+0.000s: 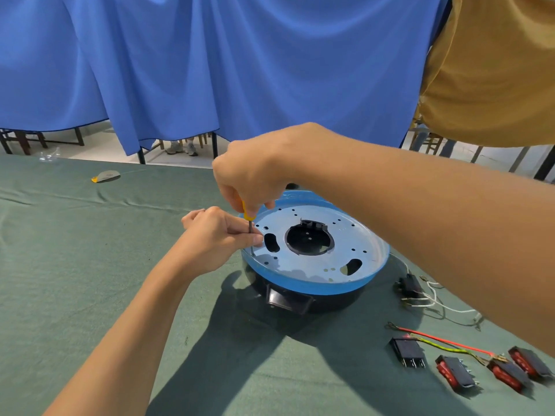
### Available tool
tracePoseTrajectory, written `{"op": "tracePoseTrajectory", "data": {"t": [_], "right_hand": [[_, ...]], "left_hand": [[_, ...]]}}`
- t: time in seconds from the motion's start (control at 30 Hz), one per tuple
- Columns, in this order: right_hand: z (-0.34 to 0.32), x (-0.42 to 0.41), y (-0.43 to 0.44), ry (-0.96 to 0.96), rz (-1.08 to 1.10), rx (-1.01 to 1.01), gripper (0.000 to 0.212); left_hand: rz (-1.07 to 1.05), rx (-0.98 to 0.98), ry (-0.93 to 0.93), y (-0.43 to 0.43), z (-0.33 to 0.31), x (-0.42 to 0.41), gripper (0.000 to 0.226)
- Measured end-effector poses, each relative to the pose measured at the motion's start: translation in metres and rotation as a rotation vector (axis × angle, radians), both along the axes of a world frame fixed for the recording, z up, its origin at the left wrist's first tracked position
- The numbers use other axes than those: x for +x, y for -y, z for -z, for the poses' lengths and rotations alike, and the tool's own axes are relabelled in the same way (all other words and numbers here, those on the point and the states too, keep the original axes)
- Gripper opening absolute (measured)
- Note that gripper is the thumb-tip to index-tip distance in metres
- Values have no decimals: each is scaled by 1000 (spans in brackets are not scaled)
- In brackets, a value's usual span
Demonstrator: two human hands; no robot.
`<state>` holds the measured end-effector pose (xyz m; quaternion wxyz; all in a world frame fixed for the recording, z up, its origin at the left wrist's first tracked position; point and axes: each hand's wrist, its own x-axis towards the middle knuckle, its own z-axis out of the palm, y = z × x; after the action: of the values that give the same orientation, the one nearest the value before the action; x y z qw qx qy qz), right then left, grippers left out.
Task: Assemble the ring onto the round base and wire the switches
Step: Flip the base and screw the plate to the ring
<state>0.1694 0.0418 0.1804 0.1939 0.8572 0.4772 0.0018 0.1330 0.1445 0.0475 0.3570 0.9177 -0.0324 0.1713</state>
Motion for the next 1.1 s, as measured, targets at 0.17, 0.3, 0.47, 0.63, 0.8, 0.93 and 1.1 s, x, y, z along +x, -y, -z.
{"op": "tracePoseTrajectory", "data": {"t": [0.17, 0.3, 0.47, 0.63, 0.8, 0.93, 1.1], "right_hand": [[5, 5, -5, 45, -30, 12, 4], [3, 8, -11, -67, 48, 14, 14], [6, 11, -14, -108, 133, 13, 12], [7, 7, -14, -123, 228, 27, 19], [8, 5, -19, -247, 332, 35, 38], [8, 11, -16, -323, 410, 30, 37], [5, 21, -11, -407, 538, 66, 31]], "left_hand": [[-15, -27, -13, -1, 2, 1, 25], [-34, -65, -18, -2, 4, 3, 19], [-46, -67, -24, -1, 5, 4, 8], [-38, -54, -31, -1, 5, 3, 8], [-16, -32, -54, -1, 3, 2, 10], [-24, -27, -36, 0, 3, 1, 10], [-71, -2, 69, 2, 3, 1, 22]]}}
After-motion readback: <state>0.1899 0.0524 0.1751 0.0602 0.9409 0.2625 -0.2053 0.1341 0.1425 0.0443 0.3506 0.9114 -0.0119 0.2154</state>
